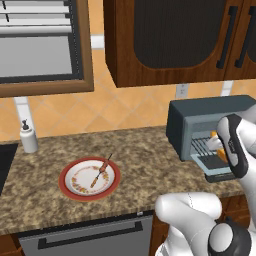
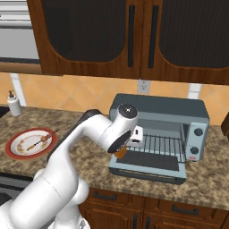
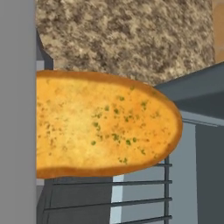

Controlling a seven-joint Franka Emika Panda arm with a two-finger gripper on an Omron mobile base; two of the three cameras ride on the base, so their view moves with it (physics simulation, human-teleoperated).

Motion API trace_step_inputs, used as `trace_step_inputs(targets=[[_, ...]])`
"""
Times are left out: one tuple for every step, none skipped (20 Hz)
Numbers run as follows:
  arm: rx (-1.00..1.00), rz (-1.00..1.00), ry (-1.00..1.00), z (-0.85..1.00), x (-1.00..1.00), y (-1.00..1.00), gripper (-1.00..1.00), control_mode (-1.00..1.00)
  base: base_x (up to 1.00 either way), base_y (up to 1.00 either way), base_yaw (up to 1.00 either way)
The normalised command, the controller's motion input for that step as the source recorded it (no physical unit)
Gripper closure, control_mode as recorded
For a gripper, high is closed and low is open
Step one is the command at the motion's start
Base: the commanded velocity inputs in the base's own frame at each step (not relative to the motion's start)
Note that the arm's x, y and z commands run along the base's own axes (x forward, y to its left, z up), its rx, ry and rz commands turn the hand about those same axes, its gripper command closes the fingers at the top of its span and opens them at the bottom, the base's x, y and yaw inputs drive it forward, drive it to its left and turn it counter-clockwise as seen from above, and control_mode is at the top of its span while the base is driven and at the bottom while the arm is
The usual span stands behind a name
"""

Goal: Pick up the kebab skewer and baguette bread, and place them inside the toaster oven. Close the toaster oven door and start by setting the timer.

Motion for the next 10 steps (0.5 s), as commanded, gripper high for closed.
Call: trace_step_inputs(targets=[[0.00,0.04,0.00,-0.11,0.14,0.00,-1.00,-1.00,0.00,0.00,0.00],[0.00,0.04,0.00,-0.09,0.19,0.00,-1.00,-1.00,0.00,0.00,0.00],[0.00,0.04,0.00,-0.05,0.23,0.00,-1.00,-1.00,0.00,0.00,0.00],[0.00,0.04,0.00,-0.09,0.24,0.00,-1.00,-1.00,0.00,0.00,0.00],[0.00,0.04,0.00,-0.09,0.22,0.00,-1.00,-1.00,0.00,0.00,0.00],[0.00,0.04,0.00,-0.09,0.25,0.00,-1.00,-1.00,0.00,0.00,0.00],[0.00,0.04,0.00,-0.06,0.25,0.00,-1.00,-1.00,0.00,0.00,0.00],[0.00,0.04,0.00,-0.10,0.18,0.00,-1.00,-1.00,0.00,0.00,0.00],[0.00,0.04,0.02,-0.19,0.18,0.00,-1.00,-1.00,0.00,0.00,0.00],[0.00,0.04,0.02,-0.21,0.19,0.00,-1.00,-1.00,0.00,0.00,0.00]])
